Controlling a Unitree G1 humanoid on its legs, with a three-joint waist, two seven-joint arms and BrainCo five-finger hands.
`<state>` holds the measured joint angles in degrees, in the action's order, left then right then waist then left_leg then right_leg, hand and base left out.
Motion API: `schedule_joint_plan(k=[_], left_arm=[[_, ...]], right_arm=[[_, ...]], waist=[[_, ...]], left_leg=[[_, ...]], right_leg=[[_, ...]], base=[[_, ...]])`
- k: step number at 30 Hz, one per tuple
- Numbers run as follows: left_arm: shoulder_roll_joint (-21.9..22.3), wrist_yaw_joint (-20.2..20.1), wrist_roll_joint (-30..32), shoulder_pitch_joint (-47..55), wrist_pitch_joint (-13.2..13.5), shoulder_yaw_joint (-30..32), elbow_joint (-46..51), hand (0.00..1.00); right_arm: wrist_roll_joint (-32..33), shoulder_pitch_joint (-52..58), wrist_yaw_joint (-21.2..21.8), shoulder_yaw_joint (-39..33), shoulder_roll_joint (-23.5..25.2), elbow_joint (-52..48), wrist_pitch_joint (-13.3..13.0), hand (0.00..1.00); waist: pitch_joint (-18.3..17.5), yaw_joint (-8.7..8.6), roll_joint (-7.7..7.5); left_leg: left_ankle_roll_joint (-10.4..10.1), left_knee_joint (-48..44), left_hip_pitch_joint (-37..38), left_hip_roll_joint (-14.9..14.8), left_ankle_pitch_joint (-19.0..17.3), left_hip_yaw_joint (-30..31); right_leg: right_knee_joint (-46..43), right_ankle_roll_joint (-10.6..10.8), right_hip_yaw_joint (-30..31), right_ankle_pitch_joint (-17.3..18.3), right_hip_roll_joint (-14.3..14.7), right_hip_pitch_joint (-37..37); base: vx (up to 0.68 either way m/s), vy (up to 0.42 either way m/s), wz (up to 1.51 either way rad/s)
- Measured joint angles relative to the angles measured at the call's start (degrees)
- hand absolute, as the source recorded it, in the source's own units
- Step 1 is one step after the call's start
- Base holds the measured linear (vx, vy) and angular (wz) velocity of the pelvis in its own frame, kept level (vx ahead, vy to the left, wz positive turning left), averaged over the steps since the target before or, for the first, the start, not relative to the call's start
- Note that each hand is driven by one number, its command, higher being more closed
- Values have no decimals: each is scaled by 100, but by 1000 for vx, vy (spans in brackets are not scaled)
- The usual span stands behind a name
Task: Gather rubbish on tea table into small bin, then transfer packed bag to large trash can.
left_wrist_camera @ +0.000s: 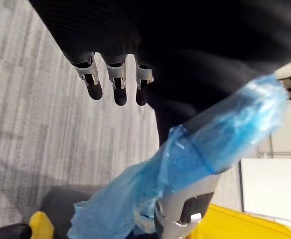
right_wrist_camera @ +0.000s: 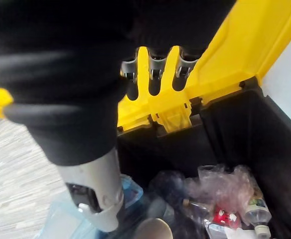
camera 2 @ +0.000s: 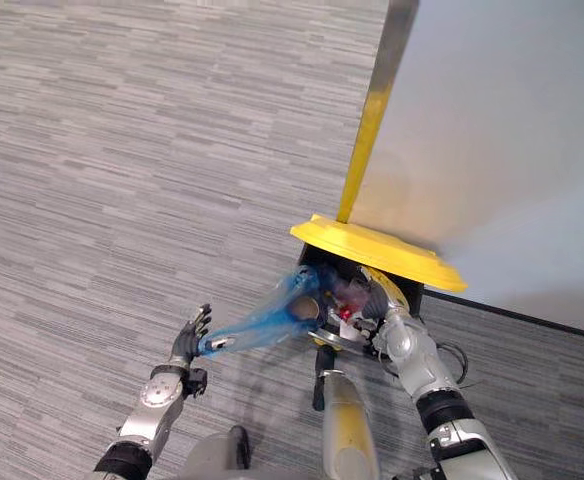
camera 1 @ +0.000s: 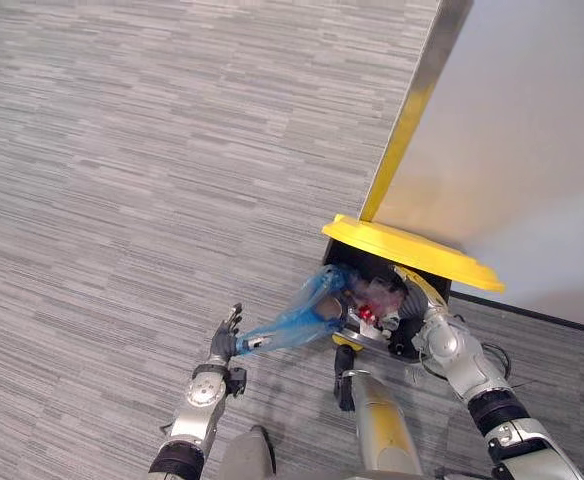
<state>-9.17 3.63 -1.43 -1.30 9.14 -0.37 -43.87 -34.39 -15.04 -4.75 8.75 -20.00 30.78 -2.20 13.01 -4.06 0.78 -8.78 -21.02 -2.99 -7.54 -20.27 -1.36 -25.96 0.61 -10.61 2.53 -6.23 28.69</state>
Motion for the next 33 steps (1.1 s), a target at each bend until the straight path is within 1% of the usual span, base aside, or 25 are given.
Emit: schedule_joint_plan(k=[2,4,7,9,10,11,12,13,14,15,16,17,18,19,20,21,22,23,24,25,26,27,28,30,33], left_arm=[[-42,-3,21,101,-3,120,-223,0],[-105,-35,117,168,-6,120,-411,0],[-110,-118,190,322,-14,119,-667,0],[-113,-118,225,407,-9,131,-696,0],[-119,-121,229,446,2,133,-751,0],[-125,-122,231,476,4,135,-753,0],[-126,-129,233,581,4,133,-756,0],[-125,-133,234,666,6,130,-753,0],[-126,-134,233,715,5,130,-754,0],[-170,-164,230,815,0,138,-810,0],[-245,-208,223,897,-38,217,-850,0],[-257,-214,208,897,-70,294,-837,0],[-198,-226,205,906,-103,305,-837,0],[-87,-232,193,974,-108,404,-785,0],[-45,-227,186,977,-128,379,-743,0],[-18,-223,184,978,-122,380,-711,0],[-7,-222,185,976,-122,395,-664,0],[8,-217,188,979,-123,457,-652,0],[115,-218,188,981,-119,488,-652,0],[198,-215,201,924,-115,488,-657,0],[263,-218,211,856,-107,473,-661,0],[280,-213,213,841,-83,469,-650,0],[266,-207,214,843,-81,470,-652,0],[202,-195,215,881,-85,474,-681,0],[160,-136,236,825,-100,504,-817,0]], right_arm=[[0,-1,1,0,23,92,-7,0],[0,-1,7,6,53,238,-13,0],[0,5,17,10,121,318,-16,0],[2,47,17,41,176,377,-22,0],[6,94,22,76,199,377,-34,0],[6,111,32,82,226,377,-42,0],[7,171,77,83,296,367,-74,0],[7,250,104,83,318,348,-104,0],[21,342,112,82,334,305,-114,0],[141,765,122,69,409,103,-161,0],[296,1163,130,6,527,100,-160,0],[547,1523,134,-155,682,71,-179,0],[726,1665,134,-292,816,29,-177,0],[918,1810,138,-412,978,-77,-197,0],[1077,2124,151,-470,1058,-62,-217,0],[1144,2275,163,-486,1073,-51,-218,0],[1252,2475,184,-496,1102,1,-216,0],[1316,2554,188,-521,1137,51,-218,0],[1379,2601,180,-638,1190,243,-247,0],[1457,2544,168,-697,1183,506,-256,0],[1498,2454,165,-783,1172,761,-241,0],[1595,2450,162,-848,1174,1013,-226,0],[1609,2457,163,-855,1172,1106,-221,0],[1668,2461,156,-891,1171,1230,-218,0],[1706,2427,124,-1057,1171,1340,-227,0]], waist=[[-18,13,3],[-50,23,-8],[-60,61,-47],[-75,63,-151],[-70,134,-263],[-70,169,-315],[-66,180,-409],[-44,182,-457],[-41,181,-458],[33,171,-536],[14,163,-654],[-56,129,-760],[-90,155,-578],[-86,136,-532],[-119,7,-577],[-124,-5,-577],[-171,55,-635],[-246,103,-620],[-435,119,-571],[-478,114,-501],[-479,109,-433],[-491,102,-408],[-492,100,-407],[-554,120,-368],[-612,151,-260]], left_leg=[[26,125,204,62,-16,167],[25,155,328,59,-16,272],[44,231,765,54,-27,273],[72,247,974,126,-40,229],[103,260,1069,238,-56,201],[132,248,1093,290,-71,152],[236,52,1061,395,-126,119],[351,-50,1024,467,-145,115],[459,-86,989,476,-102,85],[588,-162,894,481,-12,-144],[607,-277,840,498,-30,-177],[575,-327,668,566,-54,-196],[555,-81,581,427,78,-274],[589,225,539,293,402,-525],[621,363,572,377,557,-535],[614,395,553,381,574,-556],[564,440,494,386,615,-720],[528,556,452,360,707,-826],[478,812,333,320,881,-944],[420,964,260,274,991,-1027],[418,1074,242,230,1104,-1056],[396,1235,289,170,1241,-1068],[381,1300,291,150,1282,-1066],[330,1422,294,85,1366,-1068],[348,1629,277,79,1516,-1133]], right_leg=[[-22,110,10,95,23,-103],[-22,127,-9,123,70,-213],[7,130,47,133,152,-570],[-8,125,131,123,145,-713],[-11,145,210,81,127,-740],[1,191,279,51,128,-735],[114,331,338,-45,109,-760],[241,350,278,-59,62,-810],[334,396,185,-47,2,-851],[-941,269,17,215,-340,-508],[-2197,98,56,276,-507,-567],[-1868,244,10,213,-375,-591],[-1016,442,65,55,-67,-752],[-1698,177,31,378,-163,-694],[-2291,275,88,656,-397,-907],[-2272,385,143,844,-436,-1126],[-1792,527,203,1116,-437,-1389],[-1288,517,207,1233,-319,-1475],[-457,487,264,1257,-108,-1571],[58,175,312,1128,44,-1644],[350,81,313,924,159,-1683],[629,41,303,757,259,-1779],[731,23,302,695,301,-1829],[1102,-21,301,457,410,-1904],[1671,-10,358,76,492,-2022]], base=[[-9,-36,-5],[-4,-15,-3],[-23,-6,-16],[-79,28,-22],[-99,33,-32],[-193,84,-52],[-178,102,-56],[-192,126,-59],[-262,143,-62],[-355,153,-43],[-344,137,-42],[-233,86,-47],[-173,31,-79],[-169,-9,-65],[-103,-50,-35],[-88,-73,-29],[-138,-102,-56],[-151,-136,-84],[-129,-142,-75],[-80,-99,-60],[-109,-62,-33],[-104,-35,-14],[-147,-61,-8],[-115,-47,-6],[-58,6,-8]])
